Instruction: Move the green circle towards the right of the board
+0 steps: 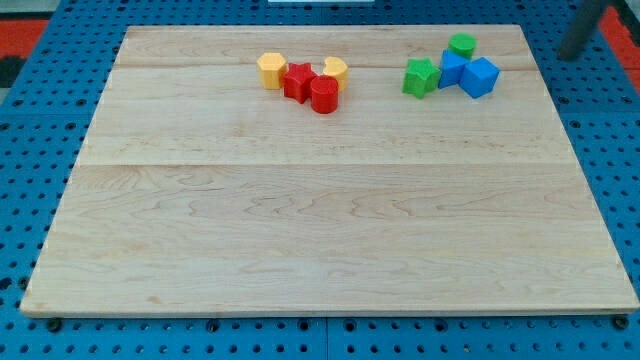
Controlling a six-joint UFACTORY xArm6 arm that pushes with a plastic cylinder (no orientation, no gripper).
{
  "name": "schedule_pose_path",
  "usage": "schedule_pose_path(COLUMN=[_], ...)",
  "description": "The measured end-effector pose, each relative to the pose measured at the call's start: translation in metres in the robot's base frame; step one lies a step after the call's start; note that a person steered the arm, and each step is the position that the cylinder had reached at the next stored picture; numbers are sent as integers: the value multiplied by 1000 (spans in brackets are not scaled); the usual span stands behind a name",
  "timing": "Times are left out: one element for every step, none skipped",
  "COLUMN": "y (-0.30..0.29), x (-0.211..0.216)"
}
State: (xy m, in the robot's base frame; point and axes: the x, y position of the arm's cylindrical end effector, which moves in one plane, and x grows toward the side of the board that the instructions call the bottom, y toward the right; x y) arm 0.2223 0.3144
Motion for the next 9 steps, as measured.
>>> schedule_pose_path(y=[-9,-103,-161,-159,-147,-131,-153,-137,-95], x=[-30,-30,4,57,23,6,-15,-30,-6])
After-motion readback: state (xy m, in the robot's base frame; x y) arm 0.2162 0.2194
